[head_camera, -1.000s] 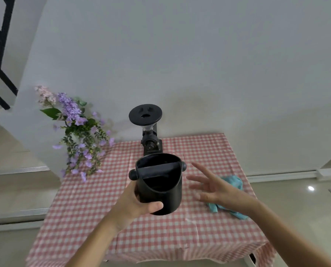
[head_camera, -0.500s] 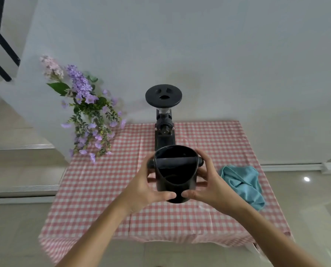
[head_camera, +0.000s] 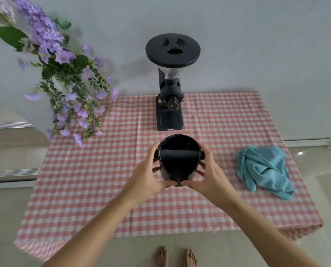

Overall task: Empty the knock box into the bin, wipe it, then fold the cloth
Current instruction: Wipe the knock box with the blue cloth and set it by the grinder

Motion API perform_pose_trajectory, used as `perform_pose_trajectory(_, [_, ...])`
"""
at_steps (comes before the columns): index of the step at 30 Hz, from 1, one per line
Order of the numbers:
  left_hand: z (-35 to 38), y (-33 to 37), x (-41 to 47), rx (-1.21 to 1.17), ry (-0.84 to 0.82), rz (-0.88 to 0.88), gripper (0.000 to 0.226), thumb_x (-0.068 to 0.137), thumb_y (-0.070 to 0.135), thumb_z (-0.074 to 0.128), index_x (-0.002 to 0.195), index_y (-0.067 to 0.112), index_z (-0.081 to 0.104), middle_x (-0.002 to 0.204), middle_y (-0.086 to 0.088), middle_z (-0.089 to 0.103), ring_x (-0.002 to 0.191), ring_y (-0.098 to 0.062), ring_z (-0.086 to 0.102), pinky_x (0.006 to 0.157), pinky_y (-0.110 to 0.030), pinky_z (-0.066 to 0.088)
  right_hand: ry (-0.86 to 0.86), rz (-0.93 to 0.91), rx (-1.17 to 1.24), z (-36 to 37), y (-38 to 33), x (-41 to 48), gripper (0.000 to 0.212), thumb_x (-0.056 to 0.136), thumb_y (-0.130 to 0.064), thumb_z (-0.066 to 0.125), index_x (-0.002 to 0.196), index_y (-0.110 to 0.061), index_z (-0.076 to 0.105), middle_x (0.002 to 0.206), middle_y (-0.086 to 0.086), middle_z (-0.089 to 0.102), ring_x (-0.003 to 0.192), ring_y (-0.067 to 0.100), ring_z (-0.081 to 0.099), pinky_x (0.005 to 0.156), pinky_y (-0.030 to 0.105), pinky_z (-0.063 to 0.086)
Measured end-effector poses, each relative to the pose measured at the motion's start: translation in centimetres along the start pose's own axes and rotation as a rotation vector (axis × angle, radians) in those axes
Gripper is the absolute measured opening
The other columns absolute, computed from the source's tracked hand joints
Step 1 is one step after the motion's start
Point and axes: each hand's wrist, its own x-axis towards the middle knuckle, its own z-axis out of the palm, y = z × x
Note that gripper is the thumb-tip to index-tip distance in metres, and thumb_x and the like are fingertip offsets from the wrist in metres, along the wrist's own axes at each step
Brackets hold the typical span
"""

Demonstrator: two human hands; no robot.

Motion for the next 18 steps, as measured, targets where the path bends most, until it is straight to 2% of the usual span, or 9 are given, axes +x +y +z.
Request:
perform_pose_trajectory(3, [0.8,-2.7,2.1,0.005,0.022,-0.011,0.117,0.063,0.063,0.086,0.157,0.041,0.019,0.146,0.032,0.047,0.136,0.005,0.048,0.112,-0.035,0.050,0.008,-0.025,-0.062,0.7,2.5,2.4,0.109,0.066,-0.082,0.071,0.150,-0.061,0.006,0.140,-0.047,0.039,0.136,-0.005,0.047,0.107,0.040,0.052])
perform_pose_trajectory(6, [1.4,-5.5,4.7,0.029,0.054,0.003,0.121,0.066,0.052,0.089,0.160,0.035,0.016,0.151,0.019,0.049,0.137,0.001,0.050,0.111,-0.033,0.049,-0.001,-0.062,-0.093,1.2,5.1,5.4,0.106,0.070,-0.076,0.074,0.148,-0.065,0.002,0.136,-0.052,0.037,0.131,-0.015,0.045,0.106,0.037,0.052])
perform_pose_trajectory(10, [1.5,-8.3,8.0,0.043,0.104,0.019,0.123,0.064,0.048,0.088,0.161,0.030,0.015,0.153,0.006,0.049,0.138,-0.009,0.051,0.112,-0.039,0.050,0.011,-0.092,-0.124,1.6,8.0,9.2,0.106,0.073,-0.052,0.082,0.147,-0.064,0.006,0.136,-0.052,0.035,0.125,-0.020,0.046,0.104,0.038,0.053])
perform_pose_trajectory(13, [1.7,-10.0,9.8,0.095,0.121,0.041,0.120,0.070,0.037,0.091,0.161,0.028,0.013,0.153,0.007,0.050,0.137,-0.009,0.053,0.112,-0.036,0.050,0.022,-0.114,-0.132,2.0,9.9,11.1,0.107,0.073,-0.051,0.080,0.150,-0.059,0.006,0.134,-0.056,0.030,0.124,-0.024,0.044,0.105,0.035,0.051])
perform_pose_trajectory(16, [1.8,-11.2,11.0,0.155,0.135,0.052,0.119,0.073,0.028,0.092,0.161,0.026,0.012,0.152,0.003,0.052,0.135,-0.013,0.056,0.110,-0.038,0.051,0.040,-0.134,-0.159,2.4,11.6,12.4,0.110,0.072,-0.052,0.077,0.157,-0.046,0.007,0.132,-0.055,0.030,0.126,-0.024,0.041,0.106,0.032,0.049])
perform_pose_trajectory(18, [1.9,-11.7,11.5,0.193,0.147,0.051,0.119,0.073,0.026,0.092,0.161,0.027,0.012,0.152,0.004,0.052,0.134,-0.013,0.056,0.111,-0.038,0.050,0.051,-0.136,-0.170,2.6,12.3,12.8,0.110,0.072,-0.051,0.076,0.157,-0.045,0.007,0.132,-0.054,0.033,0.126,-0.022,0.042,0.105,0.032,0.050])
